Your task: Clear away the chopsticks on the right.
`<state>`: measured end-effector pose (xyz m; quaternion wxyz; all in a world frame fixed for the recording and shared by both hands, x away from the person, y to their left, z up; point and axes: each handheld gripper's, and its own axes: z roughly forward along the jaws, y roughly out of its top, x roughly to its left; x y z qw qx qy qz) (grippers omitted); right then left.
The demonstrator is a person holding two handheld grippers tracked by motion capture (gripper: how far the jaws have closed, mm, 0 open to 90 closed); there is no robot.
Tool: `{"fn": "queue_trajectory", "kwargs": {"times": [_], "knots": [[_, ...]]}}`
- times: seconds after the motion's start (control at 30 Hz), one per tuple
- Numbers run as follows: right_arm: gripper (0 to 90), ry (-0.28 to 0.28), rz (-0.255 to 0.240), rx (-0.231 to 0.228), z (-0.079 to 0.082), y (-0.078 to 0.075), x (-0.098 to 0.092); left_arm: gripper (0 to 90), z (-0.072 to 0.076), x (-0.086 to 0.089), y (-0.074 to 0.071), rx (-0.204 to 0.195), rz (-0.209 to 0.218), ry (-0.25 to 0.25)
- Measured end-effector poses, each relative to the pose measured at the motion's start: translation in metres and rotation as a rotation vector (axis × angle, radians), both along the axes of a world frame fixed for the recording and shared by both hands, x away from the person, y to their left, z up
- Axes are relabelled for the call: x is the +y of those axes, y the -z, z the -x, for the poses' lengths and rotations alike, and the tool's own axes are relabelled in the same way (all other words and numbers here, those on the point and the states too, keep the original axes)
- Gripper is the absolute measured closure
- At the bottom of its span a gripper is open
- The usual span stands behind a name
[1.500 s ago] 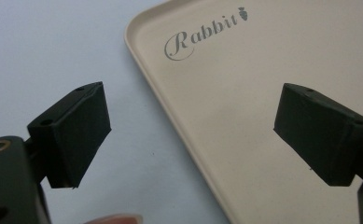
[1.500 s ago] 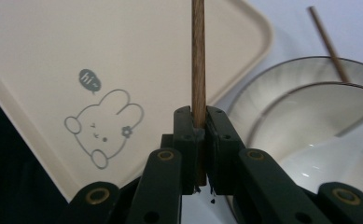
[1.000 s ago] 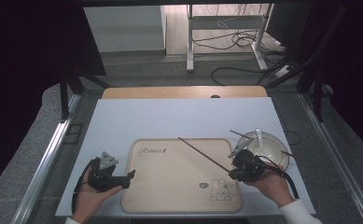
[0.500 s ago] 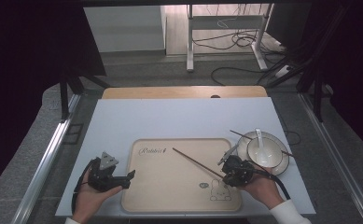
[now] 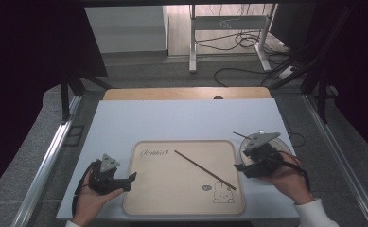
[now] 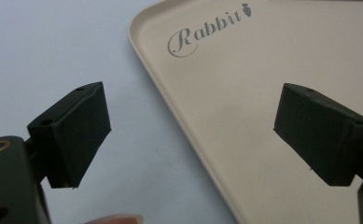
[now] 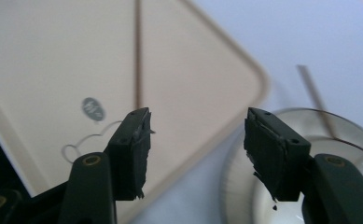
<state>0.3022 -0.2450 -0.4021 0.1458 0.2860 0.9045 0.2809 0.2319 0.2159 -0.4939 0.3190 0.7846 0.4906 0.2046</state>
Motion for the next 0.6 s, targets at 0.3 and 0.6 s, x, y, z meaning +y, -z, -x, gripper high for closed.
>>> {"fn": "queue_trajectory", "kwargs": {"times": [0.3, 0.6], "knots": [[41.6, 0.202, -0.024, -0.027, -0.026, -0.015, -0.096, 10.8, -0.001, 0.000, 0.001, 0.004, -0.005, -0.001], [44.6, 0.307, 0.059, 0.013, -0.039, -0.002, -0.155, 10.8, -0.001, -0.001, 0.001, 0.008, -0.010, -0.002]]}}
